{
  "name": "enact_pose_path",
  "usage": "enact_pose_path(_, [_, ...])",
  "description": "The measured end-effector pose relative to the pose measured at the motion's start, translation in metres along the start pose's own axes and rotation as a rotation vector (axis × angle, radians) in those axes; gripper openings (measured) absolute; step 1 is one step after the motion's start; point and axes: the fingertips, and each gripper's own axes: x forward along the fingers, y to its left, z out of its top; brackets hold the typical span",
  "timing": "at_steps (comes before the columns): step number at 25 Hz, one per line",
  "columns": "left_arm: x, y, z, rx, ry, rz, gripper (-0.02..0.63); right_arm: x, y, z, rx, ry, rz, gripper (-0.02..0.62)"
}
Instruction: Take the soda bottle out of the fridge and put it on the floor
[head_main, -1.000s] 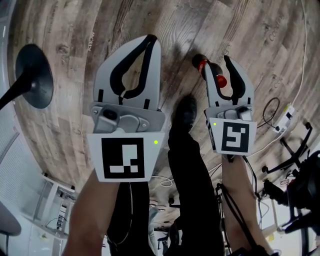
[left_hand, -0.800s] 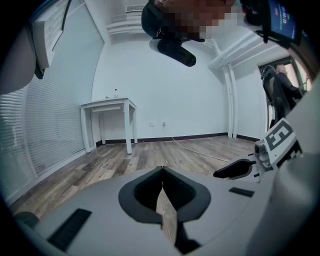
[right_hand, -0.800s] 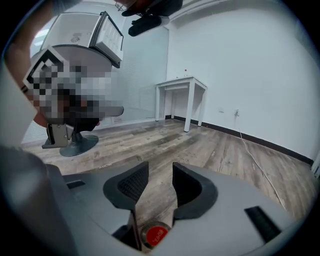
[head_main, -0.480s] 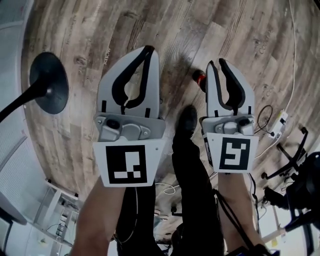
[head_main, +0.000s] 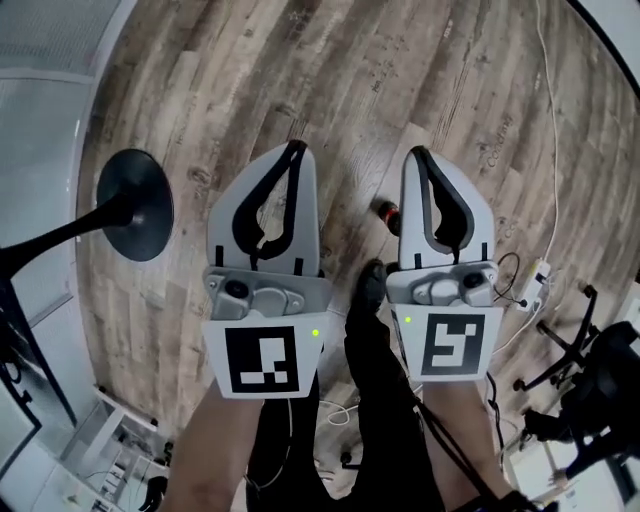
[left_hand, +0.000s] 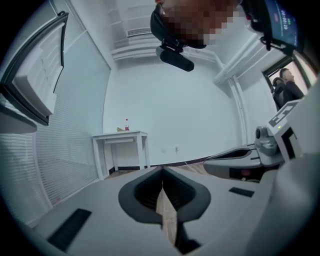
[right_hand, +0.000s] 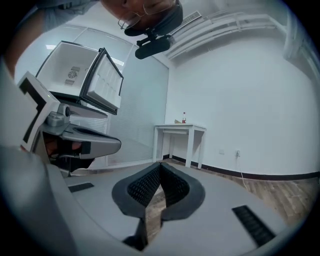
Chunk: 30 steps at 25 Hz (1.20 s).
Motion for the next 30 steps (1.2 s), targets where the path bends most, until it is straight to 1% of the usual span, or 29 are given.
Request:
enact_pose_path(4, [-0.004,0.011,0.056,0.034,-0.045,0.008,0.017,0.006,-0.003,0.063,-0.019,-0.060,0.005,0.013])
enact_pose_path(8, [-0.019,0.024,0.109,0.033,-0.056,0.037,0.017,0.004,-0.001,0.130,-0.022,-0.105,0.009,0.012])
enact_pose_path(11, [-0.029,0.030,0.157,0.043,-0.085,0.054,0.017,-0.003,-0.001,0.180,-0.022,-0.147,0.019,0.013])
enact_pose_path(15, [-0.041,0.031,0.216,0.069,-0.125,0.059,0.017,-0.022,0.003,0.221,-0.027,-0.212,0.041,0.012])
enact_pose_path(18, [-0.059,0.039,0.253,0.079,-0.145,0.076,0.017,-0.035,0.011,0.262,-0.024,-0.254,0.048,0.013])
enact_pose_path(21, [-0.074,0.041,0.292,0.106,-0.167,0.087,0.017,-0.042,0.012,0.319,-0.044,-0.300,0.052,0.014])
enact_pose_path(25, [-0.093,0.052,0.348,0.132,-0.214,0.126,0.017,-0.054,0.008,0.395,-0.076,-0.359,0.048,0.014])
enact_pose_path(28, [-0.121,0.057,0.390,0.112,-0.261,0.164,0.017,-0.077,0.012,0.436,-0.081,-0.386,0.052,0.014])
enact_pose_path(30, [-0.140,0.060,0.418,0.123,-0.296,0.186,0.017,-0.094,0.016,0.459,-0.094,-0.398,0.060,0.014])
